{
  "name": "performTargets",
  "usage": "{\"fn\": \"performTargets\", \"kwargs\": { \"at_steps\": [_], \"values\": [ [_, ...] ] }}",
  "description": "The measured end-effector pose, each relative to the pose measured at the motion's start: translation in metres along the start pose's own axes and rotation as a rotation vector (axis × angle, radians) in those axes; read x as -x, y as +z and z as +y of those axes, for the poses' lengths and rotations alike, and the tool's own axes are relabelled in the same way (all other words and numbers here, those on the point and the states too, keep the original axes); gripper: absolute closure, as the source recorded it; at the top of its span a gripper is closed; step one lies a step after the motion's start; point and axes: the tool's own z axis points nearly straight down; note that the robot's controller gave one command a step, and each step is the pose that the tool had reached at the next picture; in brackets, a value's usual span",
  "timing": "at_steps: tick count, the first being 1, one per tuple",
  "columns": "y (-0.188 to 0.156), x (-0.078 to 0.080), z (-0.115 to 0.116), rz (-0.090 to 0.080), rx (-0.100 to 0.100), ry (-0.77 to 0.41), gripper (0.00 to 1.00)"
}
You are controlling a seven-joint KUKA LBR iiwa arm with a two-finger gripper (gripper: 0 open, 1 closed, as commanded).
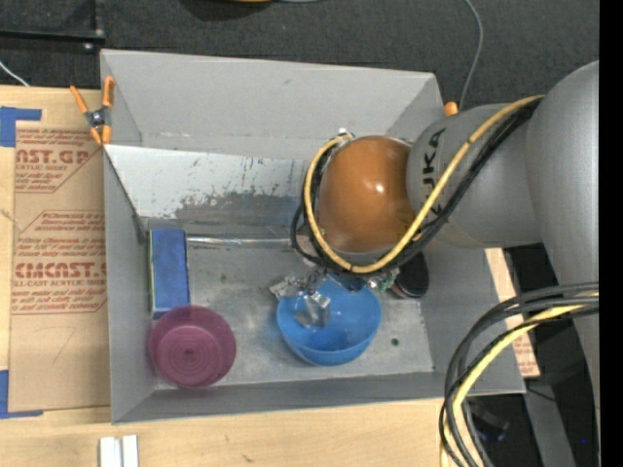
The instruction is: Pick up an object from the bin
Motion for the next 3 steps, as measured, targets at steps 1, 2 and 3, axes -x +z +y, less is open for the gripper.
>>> {"fn": "performTargets", "kwargs": {
  "at_steps": [1,2,3],
  "values": [
    [-0.004,-0.001,0.001,0.002,0.002,0.000,1.00],
    [-0.016,-0.001,0.002,0.003,0.003,0.000,1.00],
    [-0.028,0.000,0.001,0.001,0.001,0.000,1.00]
  ]
}}
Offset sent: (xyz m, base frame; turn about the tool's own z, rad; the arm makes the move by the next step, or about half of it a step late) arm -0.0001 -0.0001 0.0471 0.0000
